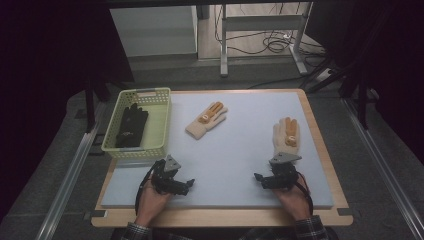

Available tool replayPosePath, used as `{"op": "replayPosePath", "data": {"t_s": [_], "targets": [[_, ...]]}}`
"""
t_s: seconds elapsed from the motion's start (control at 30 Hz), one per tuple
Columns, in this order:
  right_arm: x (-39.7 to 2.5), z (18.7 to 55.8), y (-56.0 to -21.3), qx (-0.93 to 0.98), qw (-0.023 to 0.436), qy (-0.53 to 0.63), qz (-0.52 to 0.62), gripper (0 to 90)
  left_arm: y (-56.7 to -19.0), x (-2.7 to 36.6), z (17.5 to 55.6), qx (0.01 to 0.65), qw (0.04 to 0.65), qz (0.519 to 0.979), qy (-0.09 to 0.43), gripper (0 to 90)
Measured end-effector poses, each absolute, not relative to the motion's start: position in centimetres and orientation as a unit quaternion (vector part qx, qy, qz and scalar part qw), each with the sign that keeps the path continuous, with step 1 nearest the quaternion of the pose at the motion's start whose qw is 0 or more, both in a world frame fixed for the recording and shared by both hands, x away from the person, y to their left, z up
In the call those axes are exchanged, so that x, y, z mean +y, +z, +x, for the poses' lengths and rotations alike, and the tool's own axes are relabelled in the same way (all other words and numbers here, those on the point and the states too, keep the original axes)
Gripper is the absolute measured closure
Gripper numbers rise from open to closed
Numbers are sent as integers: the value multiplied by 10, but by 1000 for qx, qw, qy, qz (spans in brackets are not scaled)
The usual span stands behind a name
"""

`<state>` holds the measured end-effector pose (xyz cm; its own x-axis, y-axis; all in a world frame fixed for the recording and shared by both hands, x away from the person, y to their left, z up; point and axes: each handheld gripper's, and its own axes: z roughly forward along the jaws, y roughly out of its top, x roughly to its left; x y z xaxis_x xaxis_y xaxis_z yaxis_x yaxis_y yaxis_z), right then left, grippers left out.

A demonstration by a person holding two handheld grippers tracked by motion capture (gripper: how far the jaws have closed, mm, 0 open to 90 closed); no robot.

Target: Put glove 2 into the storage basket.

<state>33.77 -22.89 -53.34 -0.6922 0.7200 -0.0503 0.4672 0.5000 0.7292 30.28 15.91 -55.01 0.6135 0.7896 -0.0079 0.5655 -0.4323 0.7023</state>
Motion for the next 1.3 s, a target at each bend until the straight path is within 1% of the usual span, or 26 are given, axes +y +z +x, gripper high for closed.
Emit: {"op": "replayPosePath", "data": {"t_s": [0.1, 0.37, 0.5, 0.6, 0.63, 0.73, 0.87, 1.0, 1.13, 1.23, 1.3], "targets": [[-229, 338, -533, 847, 178, 356, 351, 193, -551, 161, 306, 416, 344, 829, 145, 6], [-229, 338, -533, 847, 175, 358, 353, 207, -551, 161, 305, 414, 343, 830, 149, 8], [-232, 338, -532, 839, 178, 363, 365, 291, -551, 161, 305, 413, 343, 830, 150, 9], [-235, 337, -530, 833, 164, 371, 376, 356, -551, 161, 305, 412, 344, 830, 151, 11], [-236, 336, -529, 833, 159, 373, 377, 367, -551, 161, 305, 412, 344, 830, 151, 11], [-241, 332, -521, 832, 163, 371, 380, 404, -551, 161, 305, 411, 344, 830, 152, 12], [-253, 332, -498, 822, 176, 381, 385, 445, -551, 161, 305, 411, 344, 830, 152, 13], [-268, 342, -479, 816, 197, 372, 396, 495, -551, 161, 305, 411, 344, 830, 152, 13], [-285, 360, -474, 810, 200, 364, 415, 547, -551, 161, 305, 412, 344, 830, 151, 11], [-295, 373, -473, 802, 215, 355, 429, 548, -551, 161, 305, 413, 344, 830, 151, 11], [-300, 383, -473, 797, 223, 348, 440, 530, -551, 161, 305, 414, 344, 829, 150, 11]]}}
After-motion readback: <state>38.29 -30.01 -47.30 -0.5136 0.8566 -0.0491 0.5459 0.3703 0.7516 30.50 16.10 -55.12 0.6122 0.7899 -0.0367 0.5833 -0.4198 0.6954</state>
